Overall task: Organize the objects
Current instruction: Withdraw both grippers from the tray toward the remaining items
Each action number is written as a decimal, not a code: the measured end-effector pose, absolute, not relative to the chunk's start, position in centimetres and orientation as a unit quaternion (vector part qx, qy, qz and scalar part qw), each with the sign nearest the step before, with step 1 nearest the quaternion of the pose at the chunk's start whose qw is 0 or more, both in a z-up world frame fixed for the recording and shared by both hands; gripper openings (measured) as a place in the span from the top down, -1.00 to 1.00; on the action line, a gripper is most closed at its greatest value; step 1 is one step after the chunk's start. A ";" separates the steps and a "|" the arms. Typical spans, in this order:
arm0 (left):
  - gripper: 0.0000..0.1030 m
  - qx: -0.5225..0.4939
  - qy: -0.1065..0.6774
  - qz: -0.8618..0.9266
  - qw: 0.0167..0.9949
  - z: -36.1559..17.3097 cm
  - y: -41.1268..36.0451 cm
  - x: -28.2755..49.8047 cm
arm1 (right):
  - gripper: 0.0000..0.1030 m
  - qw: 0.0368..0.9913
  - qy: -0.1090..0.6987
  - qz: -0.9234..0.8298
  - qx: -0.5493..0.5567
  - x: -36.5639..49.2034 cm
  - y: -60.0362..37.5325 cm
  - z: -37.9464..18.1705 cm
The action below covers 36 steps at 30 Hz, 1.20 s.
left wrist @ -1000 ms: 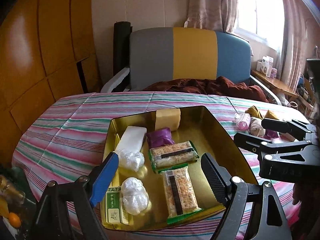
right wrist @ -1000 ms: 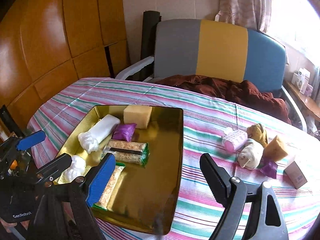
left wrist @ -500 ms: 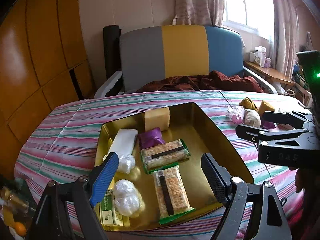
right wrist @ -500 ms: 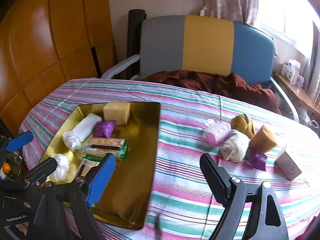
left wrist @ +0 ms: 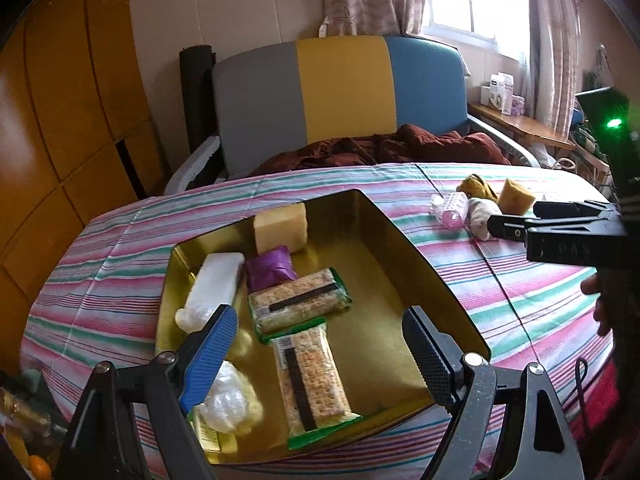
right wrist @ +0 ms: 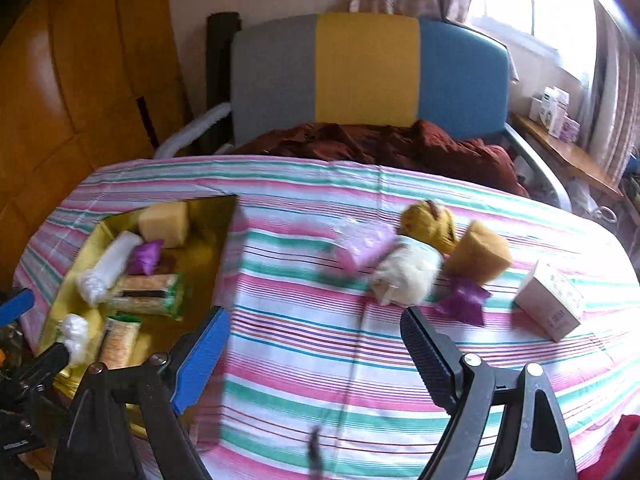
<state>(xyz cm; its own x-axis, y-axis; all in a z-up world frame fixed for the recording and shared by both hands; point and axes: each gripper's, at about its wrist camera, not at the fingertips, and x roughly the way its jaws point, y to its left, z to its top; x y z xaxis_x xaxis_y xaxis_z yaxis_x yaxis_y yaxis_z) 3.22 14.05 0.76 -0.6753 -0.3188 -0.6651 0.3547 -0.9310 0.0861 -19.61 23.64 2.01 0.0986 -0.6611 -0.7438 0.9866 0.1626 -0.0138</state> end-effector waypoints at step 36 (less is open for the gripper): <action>-0.68 0.385 0.028 -0.918 0.086 0.9 18.0 -6.6 | -0.75 0.627 0.349 -0.606 0.343 -30.8 17.4 -2.1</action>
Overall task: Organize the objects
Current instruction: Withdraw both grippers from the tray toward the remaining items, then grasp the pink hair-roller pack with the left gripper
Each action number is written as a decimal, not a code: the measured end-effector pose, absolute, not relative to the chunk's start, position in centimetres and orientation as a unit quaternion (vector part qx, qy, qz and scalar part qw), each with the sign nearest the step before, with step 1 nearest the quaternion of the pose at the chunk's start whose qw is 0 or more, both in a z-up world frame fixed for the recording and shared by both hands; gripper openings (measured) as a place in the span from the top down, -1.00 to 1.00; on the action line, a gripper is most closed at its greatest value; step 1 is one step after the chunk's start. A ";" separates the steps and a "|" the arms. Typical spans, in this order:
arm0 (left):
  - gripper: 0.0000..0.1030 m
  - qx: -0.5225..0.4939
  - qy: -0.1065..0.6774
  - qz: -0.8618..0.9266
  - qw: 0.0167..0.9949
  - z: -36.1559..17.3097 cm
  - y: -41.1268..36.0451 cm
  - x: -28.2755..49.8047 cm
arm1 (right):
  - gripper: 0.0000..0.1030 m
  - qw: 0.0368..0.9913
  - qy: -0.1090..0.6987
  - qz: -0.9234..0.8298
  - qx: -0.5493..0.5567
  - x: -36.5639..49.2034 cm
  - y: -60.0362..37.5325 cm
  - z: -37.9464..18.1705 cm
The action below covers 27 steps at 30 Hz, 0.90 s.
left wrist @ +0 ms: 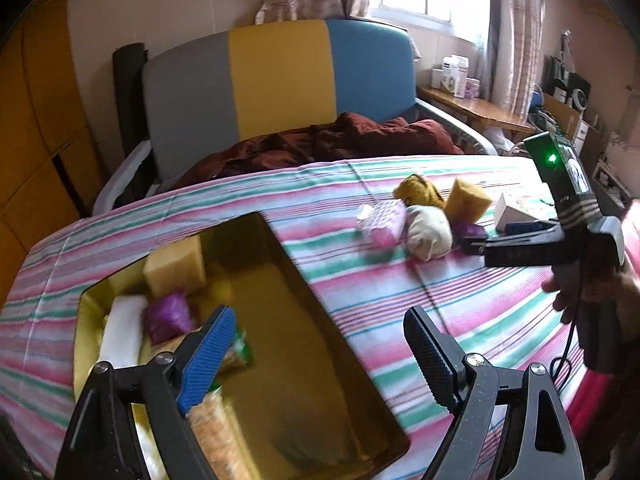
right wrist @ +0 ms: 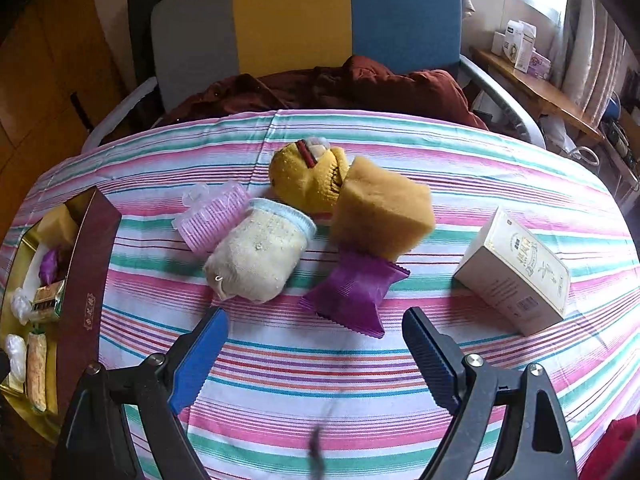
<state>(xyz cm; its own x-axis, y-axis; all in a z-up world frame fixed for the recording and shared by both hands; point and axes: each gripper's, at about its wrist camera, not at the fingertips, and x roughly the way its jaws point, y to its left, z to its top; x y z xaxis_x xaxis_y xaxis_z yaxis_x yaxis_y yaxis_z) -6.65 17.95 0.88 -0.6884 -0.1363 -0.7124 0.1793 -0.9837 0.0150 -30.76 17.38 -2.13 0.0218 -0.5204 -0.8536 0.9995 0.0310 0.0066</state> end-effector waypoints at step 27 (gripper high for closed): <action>-0.58 0.457 0.020 -0.888 0.040 -2.4 18.1 -22.0 | -0.75 0.644 0.367 -0.575 0.346 -29.8 17.1 -2.7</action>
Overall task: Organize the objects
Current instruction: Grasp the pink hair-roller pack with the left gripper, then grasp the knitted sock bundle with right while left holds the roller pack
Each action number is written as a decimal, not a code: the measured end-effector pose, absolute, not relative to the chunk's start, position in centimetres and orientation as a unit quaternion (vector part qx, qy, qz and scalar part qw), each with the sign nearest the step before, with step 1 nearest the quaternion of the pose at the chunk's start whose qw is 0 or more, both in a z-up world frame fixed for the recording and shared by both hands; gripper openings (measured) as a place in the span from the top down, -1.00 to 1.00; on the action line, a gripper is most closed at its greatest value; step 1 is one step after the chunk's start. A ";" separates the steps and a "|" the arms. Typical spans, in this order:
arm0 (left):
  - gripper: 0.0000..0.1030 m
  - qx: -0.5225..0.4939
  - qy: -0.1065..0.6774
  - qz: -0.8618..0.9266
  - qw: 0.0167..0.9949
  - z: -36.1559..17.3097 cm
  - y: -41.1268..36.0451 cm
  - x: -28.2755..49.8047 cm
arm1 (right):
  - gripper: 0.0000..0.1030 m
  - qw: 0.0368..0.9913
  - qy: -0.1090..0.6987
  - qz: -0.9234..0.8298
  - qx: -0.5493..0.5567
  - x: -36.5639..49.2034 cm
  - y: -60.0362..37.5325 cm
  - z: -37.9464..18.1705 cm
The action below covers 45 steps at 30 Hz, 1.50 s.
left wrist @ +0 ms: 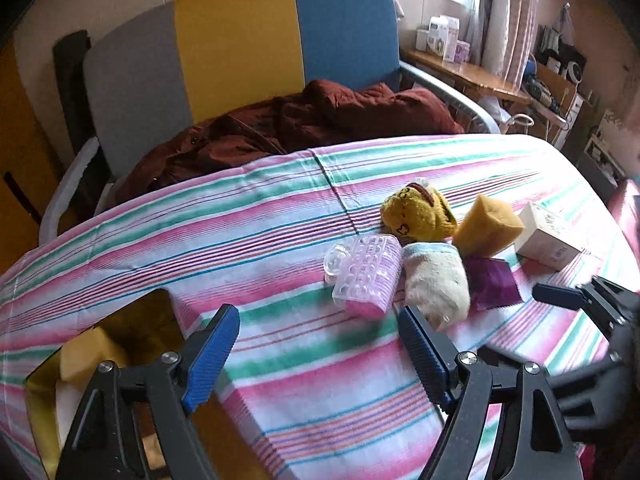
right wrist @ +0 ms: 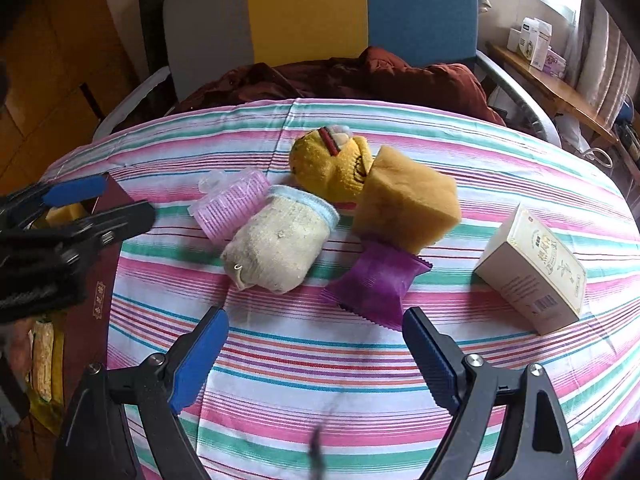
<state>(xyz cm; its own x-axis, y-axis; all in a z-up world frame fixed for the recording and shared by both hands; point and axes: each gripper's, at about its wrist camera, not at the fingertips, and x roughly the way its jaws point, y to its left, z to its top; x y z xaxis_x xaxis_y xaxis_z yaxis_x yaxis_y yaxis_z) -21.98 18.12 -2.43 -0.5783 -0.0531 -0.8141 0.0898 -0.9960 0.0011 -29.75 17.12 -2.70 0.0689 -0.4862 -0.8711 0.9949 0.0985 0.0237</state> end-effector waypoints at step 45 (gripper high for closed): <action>-0.11 0.526 0.042 -0.848 -0.050 -7.2 21.9 -19.4 | -0.64 0.719 0.370 -0.459 0.368 -32.0 15.1 -3.3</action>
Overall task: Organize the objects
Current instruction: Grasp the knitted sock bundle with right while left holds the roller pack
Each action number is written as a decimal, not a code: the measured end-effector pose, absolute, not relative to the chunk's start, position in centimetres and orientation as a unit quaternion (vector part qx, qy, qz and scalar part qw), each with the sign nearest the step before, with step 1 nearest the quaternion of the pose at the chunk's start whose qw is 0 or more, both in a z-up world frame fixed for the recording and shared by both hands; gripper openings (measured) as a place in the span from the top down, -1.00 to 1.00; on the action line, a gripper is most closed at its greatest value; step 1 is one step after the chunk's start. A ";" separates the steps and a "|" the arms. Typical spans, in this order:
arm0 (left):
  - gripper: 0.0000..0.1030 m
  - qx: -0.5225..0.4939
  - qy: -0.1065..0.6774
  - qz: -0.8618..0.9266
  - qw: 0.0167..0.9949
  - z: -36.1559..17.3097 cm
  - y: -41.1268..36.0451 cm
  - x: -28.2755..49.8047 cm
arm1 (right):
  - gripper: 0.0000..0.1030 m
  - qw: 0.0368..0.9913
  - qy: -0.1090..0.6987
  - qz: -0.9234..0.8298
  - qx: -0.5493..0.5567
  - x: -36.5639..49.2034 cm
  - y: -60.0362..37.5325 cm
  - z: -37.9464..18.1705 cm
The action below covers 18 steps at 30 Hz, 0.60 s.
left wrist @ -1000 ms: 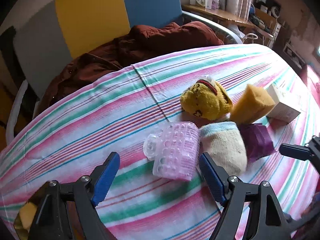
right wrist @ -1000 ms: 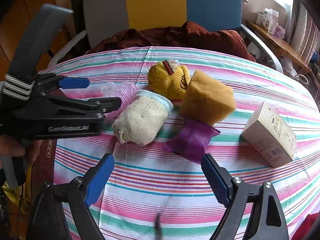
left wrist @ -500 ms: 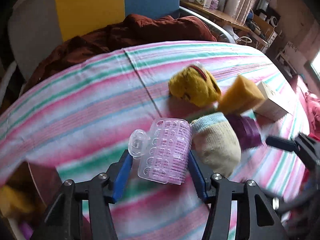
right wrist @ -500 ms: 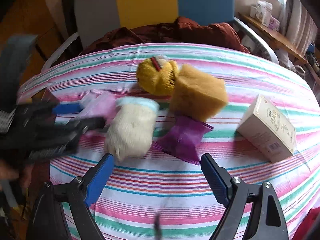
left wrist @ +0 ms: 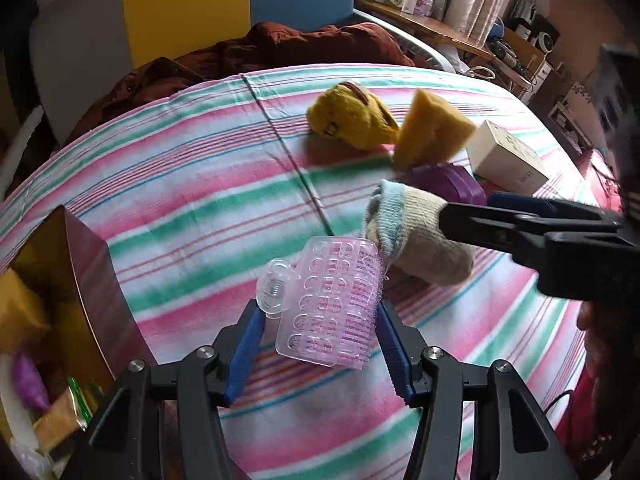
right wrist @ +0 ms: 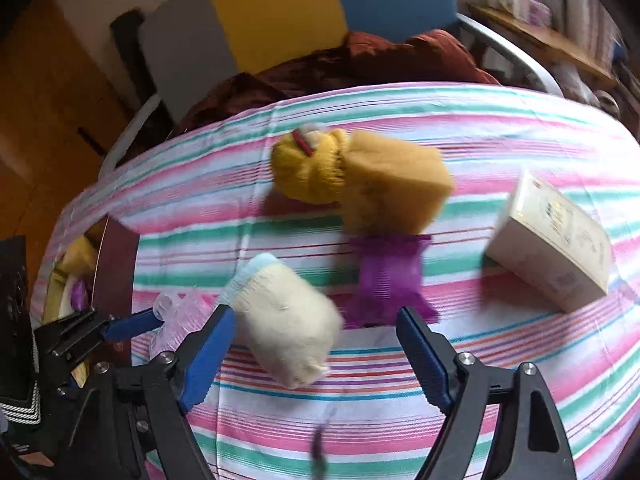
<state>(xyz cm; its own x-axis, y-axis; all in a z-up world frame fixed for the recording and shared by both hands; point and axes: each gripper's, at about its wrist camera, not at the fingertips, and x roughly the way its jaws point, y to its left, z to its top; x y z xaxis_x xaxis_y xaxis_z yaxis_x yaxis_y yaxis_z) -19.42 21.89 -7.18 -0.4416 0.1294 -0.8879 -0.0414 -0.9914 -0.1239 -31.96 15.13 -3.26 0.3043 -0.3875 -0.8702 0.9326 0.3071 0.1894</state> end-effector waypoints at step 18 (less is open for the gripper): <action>-0.11 -0.516 -0.042 0.854 0.048 -7.4 22.3 -18.3 | -0.69 0.726 0.446 -0.436 0.289 -29.1 15.5 -5.1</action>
